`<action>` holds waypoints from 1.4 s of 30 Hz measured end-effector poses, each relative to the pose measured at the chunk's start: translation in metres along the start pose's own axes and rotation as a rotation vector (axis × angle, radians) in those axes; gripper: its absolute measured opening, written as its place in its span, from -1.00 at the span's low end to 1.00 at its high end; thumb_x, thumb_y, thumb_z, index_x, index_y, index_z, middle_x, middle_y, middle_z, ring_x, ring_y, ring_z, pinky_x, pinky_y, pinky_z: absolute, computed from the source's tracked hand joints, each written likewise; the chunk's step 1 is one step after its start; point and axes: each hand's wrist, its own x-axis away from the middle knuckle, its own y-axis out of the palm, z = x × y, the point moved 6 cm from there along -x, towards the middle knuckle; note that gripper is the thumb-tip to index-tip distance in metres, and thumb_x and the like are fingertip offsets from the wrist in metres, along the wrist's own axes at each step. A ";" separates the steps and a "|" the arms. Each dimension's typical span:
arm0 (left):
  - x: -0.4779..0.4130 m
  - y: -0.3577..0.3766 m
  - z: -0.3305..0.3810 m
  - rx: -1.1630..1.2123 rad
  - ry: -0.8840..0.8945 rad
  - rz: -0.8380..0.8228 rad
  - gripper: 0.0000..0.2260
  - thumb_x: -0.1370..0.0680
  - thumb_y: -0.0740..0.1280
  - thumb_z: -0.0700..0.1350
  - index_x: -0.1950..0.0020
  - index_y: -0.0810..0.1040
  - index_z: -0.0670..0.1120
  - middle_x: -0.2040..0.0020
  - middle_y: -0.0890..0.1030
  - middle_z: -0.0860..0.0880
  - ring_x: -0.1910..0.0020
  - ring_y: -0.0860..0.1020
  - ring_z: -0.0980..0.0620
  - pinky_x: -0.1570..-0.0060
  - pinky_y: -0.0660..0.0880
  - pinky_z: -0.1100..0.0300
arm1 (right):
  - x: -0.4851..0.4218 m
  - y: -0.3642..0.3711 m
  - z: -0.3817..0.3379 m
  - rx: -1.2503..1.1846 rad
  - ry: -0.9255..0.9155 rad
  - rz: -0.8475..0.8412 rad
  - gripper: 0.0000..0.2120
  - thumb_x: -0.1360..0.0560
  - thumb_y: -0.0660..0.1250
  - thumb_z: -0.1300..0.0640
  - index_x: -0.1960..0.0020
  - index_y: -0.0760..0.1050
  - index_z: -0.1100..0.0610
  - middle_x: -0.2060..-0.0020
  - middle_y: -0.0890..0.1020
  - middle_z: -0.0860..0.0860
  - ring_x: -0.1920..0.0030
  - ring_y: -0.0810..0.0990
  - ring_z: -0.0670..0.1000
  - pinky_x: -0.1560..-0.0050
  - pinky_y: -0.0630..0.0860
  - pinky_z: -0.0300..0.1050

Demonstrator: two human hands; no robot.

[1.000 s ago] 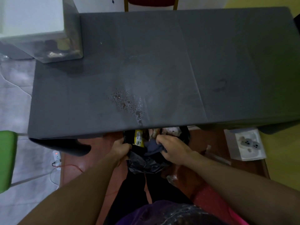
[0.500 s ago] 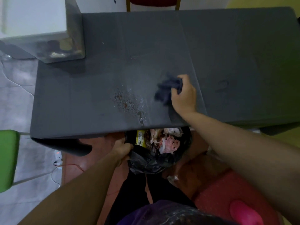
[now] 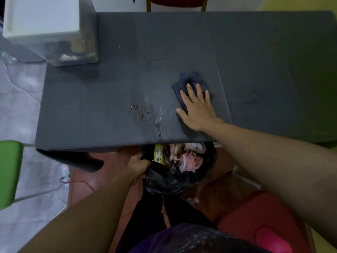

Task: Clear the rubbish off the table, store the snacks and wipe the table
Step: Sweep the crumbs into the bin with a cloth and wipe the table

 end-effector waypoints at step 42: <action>0.095 -0.139 -0.083 -0.307 0.207 0.137 -0.74 -0.48 0.24 -0.34 -0.14 0.55 -0.17 -0.01 0.62 -0.17 0.12 0.59 -0.08 0.19 0.52 0.15 | 0.195 0.121 -0.093 -0.171 0.160 -0.235 -0.25 -0.44 0.34 0.42 -0.56 0.22 0.08 -0.50 0.22 0.04 -0.37 0.36 0.21 -0.40 0.38 0.08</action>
